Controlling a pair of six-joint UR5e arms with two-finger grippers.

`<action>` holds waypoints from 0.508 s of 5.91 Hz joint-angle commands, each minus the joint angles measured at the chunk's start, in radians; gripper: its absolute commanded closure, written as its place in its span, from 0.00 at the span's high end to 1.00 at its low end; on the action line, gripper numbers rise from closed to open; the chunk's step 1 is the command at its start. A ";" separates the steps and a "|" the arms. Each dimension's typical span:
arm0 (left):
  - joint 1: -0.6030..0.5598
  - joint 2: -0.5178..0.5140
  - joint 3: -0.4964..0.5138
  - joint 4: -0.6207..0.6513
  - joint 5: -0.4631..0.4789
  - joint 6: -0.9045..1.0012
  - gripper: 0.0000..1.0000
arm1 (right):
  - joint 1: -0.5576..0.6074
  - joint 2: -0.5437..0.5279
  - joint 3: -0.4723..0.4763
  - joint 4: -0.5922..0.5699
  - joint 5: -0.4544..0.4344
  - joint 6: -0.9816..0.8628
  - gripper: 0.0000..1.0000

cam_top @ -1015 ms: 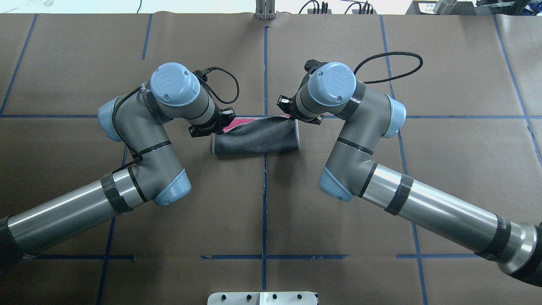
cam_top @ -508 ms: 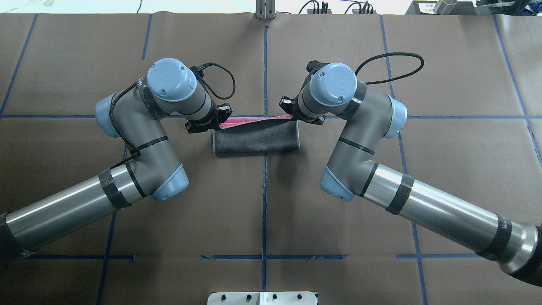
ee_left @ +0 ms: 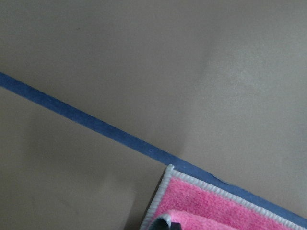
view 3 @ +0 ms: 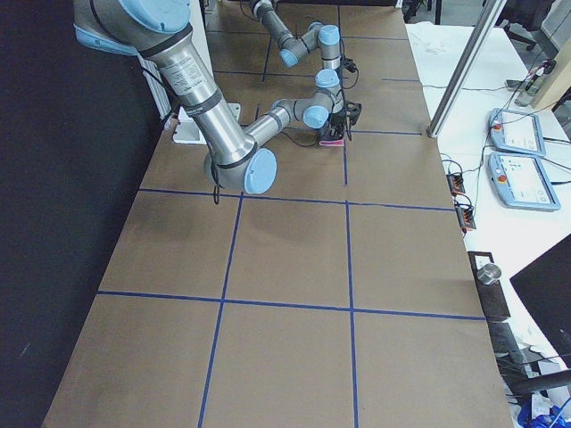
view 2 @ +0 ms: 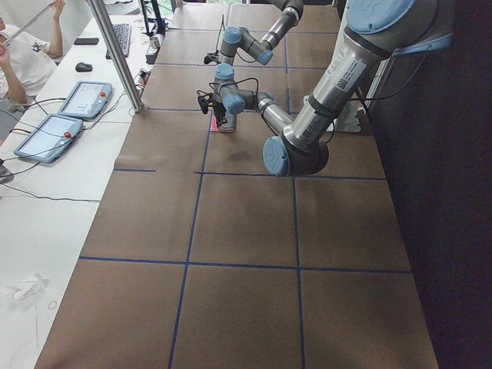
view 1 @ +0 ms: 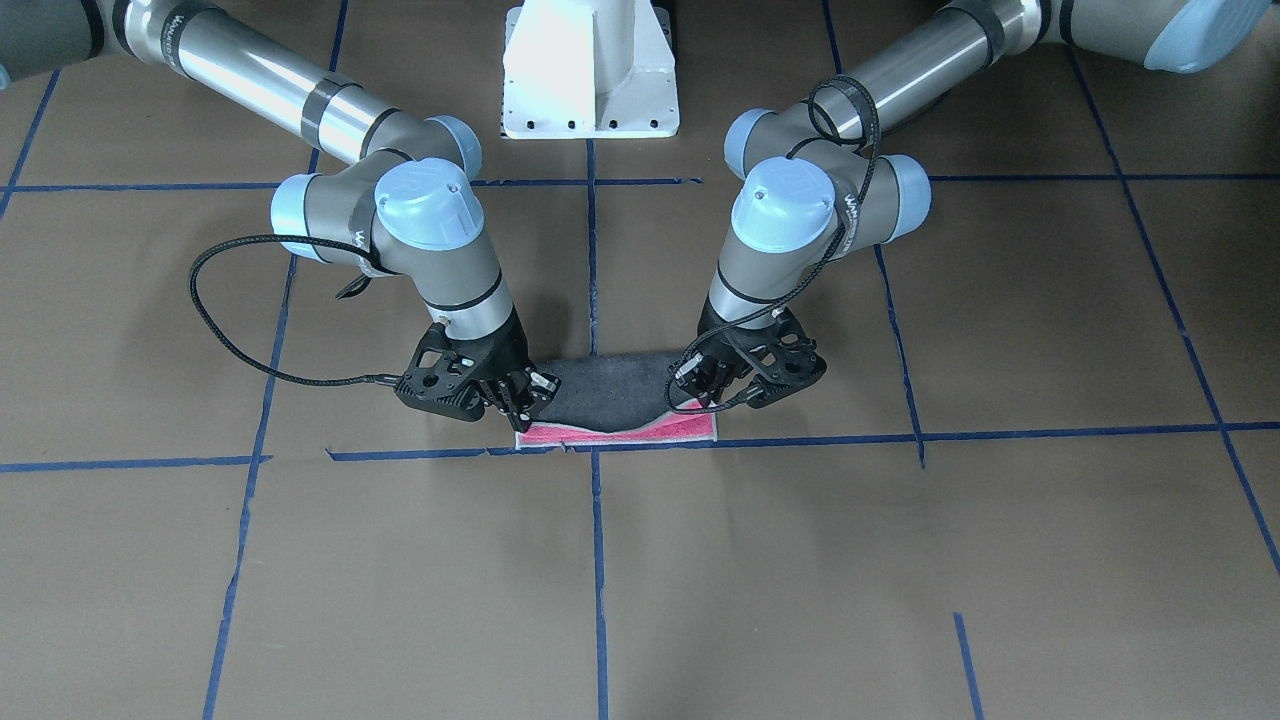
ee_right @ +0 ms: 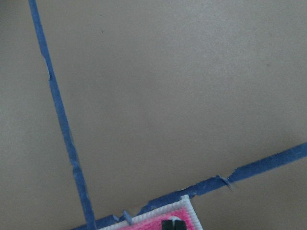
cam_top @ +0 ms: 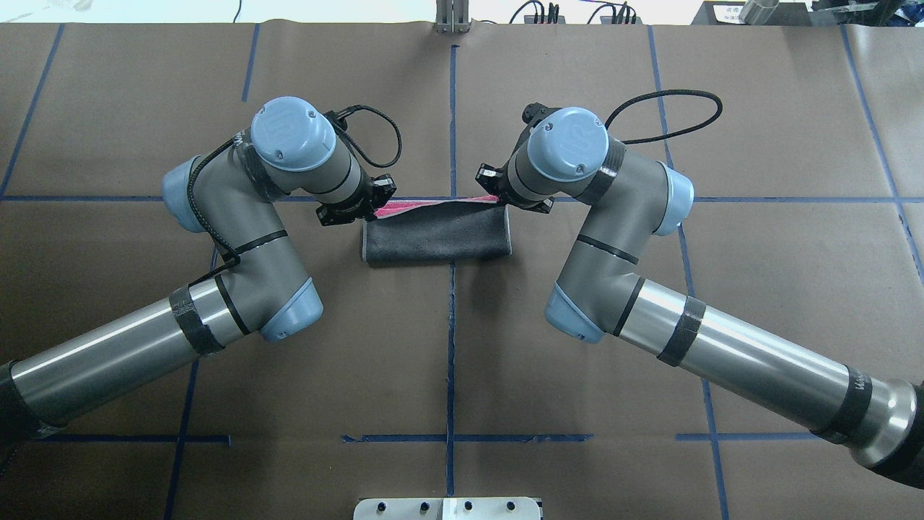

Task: Fold towel twice with both arms
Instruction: 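Lower the folded edge with both grippers and release the towel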

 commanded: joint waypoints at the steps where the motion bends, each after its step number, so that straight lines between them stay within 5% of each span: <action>1: -0.014 -0.003 0.000 0.000 -0.002 0.002 1.00 | 0.015 0.000 0.001 -0.001 0.036 -0.015 1.00; 3: -0.018 0.008 -0.029 -0.002 -0.041 -0.008 1.00 | 0.107 -0.012 0.027 -0.014 0.219 -0.027 1.00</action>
